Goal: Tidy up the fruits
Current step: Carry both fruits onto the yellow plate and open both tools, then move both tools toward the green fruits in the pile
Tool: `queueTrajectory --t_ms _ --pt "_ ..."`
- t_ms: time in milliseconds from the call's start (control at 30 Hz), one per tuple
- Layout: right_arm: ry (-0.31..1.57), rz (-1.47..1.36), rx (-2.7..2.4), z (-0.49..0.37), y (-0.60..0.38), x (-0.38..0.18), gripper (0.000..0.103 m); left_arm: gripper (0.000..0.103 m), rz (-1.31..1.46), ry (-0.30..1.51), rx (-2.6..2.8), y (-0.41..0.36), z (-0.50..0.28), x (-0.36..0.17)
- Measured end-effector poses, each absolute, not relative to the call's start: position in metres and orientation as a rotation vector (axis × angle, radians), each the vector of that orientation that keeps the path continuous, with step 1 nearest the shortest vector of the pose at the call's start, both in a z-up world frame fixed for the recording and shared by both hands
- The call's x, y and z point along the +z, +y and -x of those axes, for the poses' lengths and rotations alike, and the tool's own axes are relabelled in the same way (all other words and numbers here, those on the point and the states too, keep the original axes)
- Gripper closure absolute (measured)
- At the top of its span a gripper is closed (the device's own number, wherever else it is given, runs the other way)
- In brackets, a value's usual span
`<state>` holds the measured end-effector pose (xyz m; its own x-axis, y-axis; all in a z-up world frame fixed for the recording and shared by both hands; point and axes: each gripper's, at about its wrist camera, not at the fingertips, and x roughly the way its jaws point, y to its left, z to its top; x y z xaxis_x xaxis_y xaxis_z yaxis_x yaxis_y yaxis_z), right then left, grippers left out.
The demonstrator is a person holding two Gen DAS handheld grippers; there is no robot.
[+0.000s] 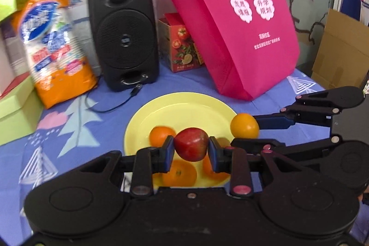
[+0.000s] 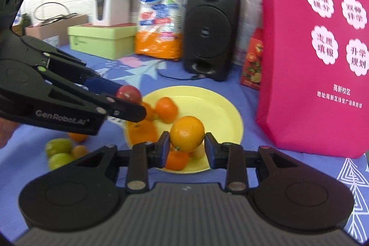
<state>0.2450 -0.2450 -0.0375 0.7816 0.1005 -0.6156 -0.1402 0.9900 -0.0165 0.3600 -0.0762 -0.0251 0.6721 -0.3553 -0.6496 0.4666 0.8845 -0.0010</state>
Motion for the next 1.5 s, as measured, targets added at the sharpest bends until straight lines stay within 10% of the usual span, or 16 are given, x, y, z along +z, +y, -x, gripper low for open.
queueTrajectory --t_ms 233,367,1500 --pt "0.701 0.024 0.108 -0.281 -0.265 -0.065 0.071 0.071 -0.159 0.749 -0.448 -0.090 -0.404 -0.052" --pt "0.706 0.024 0.106 -0.288 -0.265 -0.072 0.071 0.041 -0.129 0.736 -0.428 -0.085 -0.408 -0.053" --pt "0.711 0.076 0.311 -0.168 -0.161 -0.055 0.057 0.040 -0.094 0.701 -0.223 0.036 -0.206 -0.052"
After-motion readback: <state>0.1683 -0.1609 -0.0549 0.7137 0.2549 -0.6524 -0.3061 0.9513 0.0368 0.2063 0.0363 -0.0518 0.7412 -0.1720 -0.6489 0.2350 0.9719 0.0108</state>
